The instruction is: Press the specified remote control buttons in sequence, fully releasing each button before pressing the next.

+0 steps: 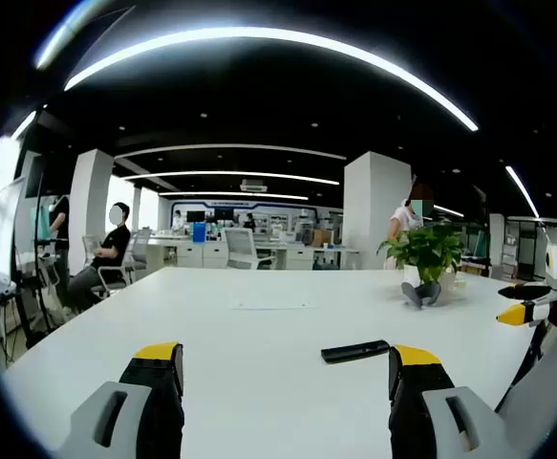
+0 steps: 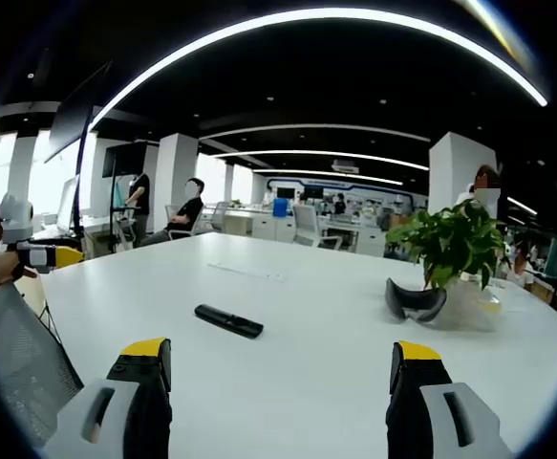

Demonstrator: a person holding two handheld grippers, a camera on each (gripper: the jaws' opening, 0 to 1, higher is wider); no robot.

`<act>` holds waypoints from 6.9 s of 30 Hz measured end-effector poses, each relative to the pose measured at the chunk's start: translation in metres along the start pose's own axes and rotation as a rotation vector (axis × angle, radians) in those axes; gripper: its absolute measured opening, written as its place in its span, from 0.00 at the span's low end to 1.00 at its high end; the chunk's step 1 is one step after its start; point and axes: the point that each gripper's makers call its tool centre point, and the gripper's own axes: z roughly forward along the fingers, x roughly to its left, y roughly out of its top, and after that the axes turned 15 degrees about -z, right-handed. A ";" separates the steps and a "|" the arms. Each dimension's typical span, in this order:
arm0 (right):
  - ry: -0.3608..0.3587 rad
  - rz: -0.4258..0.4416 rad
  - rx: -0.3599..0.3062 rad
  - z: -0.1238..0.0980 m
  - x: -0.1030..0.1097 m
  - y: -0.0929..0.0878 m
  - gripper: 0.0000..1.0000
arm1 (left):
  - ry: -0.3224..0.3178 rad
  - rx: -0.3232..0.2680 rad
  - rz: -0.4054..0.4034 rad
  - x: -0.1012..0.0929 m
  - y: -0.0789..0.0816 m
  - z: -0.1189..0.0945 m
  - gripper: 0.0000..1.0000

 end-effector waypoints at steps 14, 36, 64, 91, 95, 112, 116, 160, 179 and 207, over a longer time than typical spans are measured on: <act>0.007 -0.005 0.007 0.000 0.001 -0.001 0.95 | -0.006 0.010 0.005 -0.002 -0.002 0.000 0.92; 0.059 -0.019 0.001 -0.001 0.011 0.003 0.92 | 0.013 0.001 0.014 0.001 0.001 -0.001 0.92; 0.009 -0.011 0.094 -0.002 0.001 -0.015 0.85 | -0.048 0.084 0.083 -0.020 -0.012 0.003 0.93; -0.096 0.118 0.066 -0.018 -0.022 -0.002 0.78 | -0.140 0.391 0.130 -0.008 -0.032 0.011 1.00; -0.080 0.152 -0.005 -0.022 -0.017 0.009 0.70 | -0.269 0.469 0.121 -0.024 -0.029 0.027 0.97; -0.034 0.116 0.029 -0.015 -0.009 -0.007 0.51 | -0.566 0.868 0.420 -0.068 -0.059 0.145 0.80; -0.016 0.212 0.034 -0.014 -0.009 -0.013 0.54 | -0.587 0.952 0.458 -0.067 -0.071 0.168 0.80; -0.042 0.283 0.007 -0.015 -0.013 -0.010 0.47 | -0.639 1.228 0.805 -0.074 -0.170 0.243 0.26; -0.032 0.251 0.031 -0.014 -0.010 -0.010 0.48 | -0.587 1.241 0.791 -0.080 -0.174 0.215 0.23; -0.021 0.233 0.062 -0.014 -0.007 -0.017 0.47 | -0.633 1.243 0.842 -0.093 -0.184 0.162 0.23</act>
